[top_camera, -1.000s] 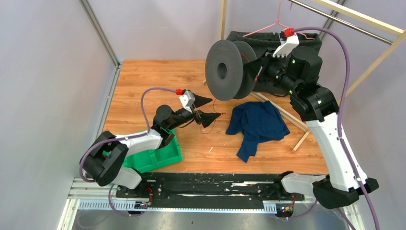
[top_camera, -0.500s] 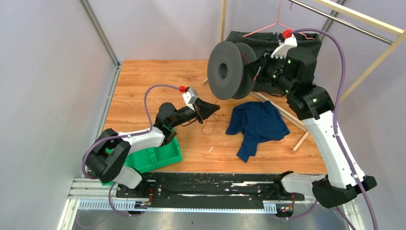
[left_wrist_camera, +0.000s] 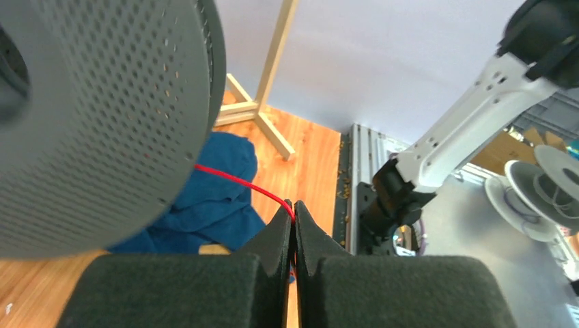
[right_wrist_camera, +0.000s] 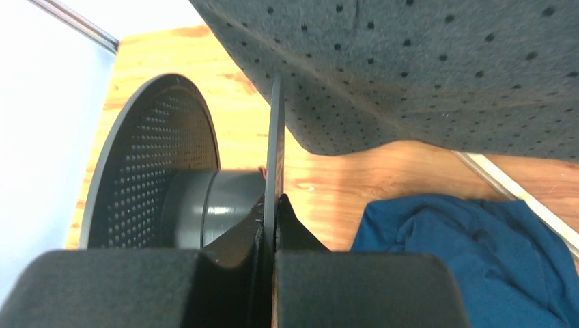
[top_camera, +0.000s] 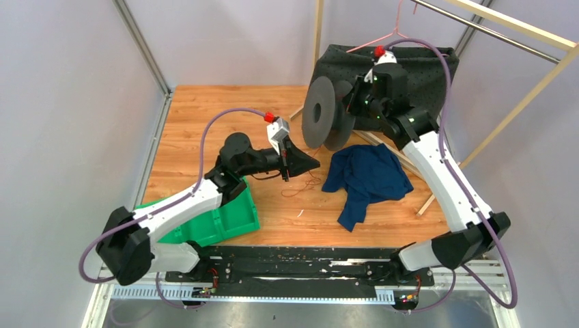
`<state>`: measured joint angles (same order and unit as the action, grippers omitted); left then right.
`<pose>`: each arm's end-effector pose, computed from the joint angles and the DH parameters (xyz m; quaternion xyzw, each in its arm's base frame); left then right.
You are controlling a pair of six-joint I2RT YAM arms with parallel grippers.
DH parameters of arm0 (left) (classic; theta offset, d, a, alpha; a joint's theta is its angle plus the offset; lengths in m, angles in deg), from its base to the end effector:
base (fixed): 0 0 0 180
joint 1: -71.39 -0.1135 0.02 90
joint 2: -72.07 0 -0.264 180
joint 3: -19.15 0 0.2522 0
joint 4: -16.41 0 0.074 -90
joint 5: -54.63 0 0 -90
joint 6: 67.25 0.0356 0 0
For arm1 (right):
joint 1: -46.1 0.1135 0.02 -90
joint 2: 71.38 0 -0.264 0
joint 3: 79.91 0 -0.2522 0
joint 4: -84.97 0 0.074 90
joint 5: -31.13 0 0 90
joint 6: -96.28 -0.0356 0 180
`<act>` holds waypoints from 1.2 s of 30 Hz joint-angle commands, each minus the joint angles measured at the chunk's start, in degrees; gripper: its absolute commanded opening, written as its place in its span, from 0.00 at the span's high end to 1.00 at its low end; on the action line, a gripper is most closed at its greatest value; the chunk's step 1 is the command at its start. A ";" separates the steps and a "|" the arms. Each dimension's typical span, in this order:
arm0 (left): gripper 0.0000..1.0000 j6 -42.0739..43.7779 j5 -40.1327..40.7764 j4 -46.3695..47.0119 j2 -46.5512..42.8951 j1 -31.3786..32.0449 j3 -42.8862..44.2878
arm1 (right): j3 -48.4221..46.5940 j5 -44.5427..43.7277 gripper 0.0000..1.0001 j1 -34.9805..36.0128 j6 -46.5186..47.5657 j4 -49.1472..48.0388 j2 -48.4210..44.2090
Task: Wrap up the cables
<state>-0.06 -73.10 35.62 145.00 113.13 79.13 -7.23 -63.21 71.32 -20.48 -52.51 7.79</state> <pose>0.2018 -0.2092 0.3205 0.3414 0.5834 -0.5587 0.4805 0.2715 0.1249 0.4646 0.0338 0.7890 0.2416 0.5638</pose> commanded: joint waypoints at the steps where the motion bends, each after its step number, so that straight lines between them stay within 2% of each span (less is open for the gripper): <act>1: 1.00 -0.21 -3.14 -12.88 -4.45 0.81 6.86 | 0.34 1.32 0.99 0.87 2.37 -1.03 0.79; 7: 1.00 -0.09 -7.78 -23.34 0.77 0.80 20.59 | 0.90 7.62 0.99 2.21 7.82 2.21 0.15; 10: 1.00 1.26 -9.31 -31.70 5.08 0.72 29.08 | 0.56 9.45 0.99 2.29 12.08 4.42 -1.33; 15: 0.98 13.04 -6.18 -56.22 12.98 0.72 42.21 | 0.91 8.20 0.99 2.21 16.93 7.69 -3.52; 17: 0.89 15.66 -5.17 -60.64 14.72 0.72 44.39 | 2.32 6.99 0.99 2.21 17.33 7.46 -4.17; 19: 0.67 17.46 -4.52 -62.20 15.09 0.67 45.55 | 2.84 5.52 0.99 2.21 17.27 7.48 -4.14; 24: 0.28 21.07 2.69 -63.93 10.81 -1.24 46.74 | 2.84 5.13 0.99 2.21 16.99 4.99 -4.62; 27: 0.13 21.13 6.44 -64.05 6.44 -5.19 45.76 | 2.65 8.11 0.99 2.23 17.09 -0.39 -5.48; 30: 0.04 18.91 11.10 -62.44 1.54 -10.68 43.01 | 3.31 12.29 0.99 2.28 17.66 -6.96 -6.44; 34: 0.02 14.90 15.71 -56.08 -3.75 -16.89 34.32 | 6.24 17.79 0.99 2.54 17.33 -19.25 -8.98; 36: 0.04 13.08 17.31 -53.74 -4.63 -18.87 30.24 | 4.15 18.57 0.99 2.72 17.21 -22.18 -8.17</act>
<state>17.01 -61.58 -22.11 141.31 97.00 116.18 -1.22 -50.03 73.61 -3.13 -59.25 1.74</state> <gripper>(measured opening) 0.970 0.028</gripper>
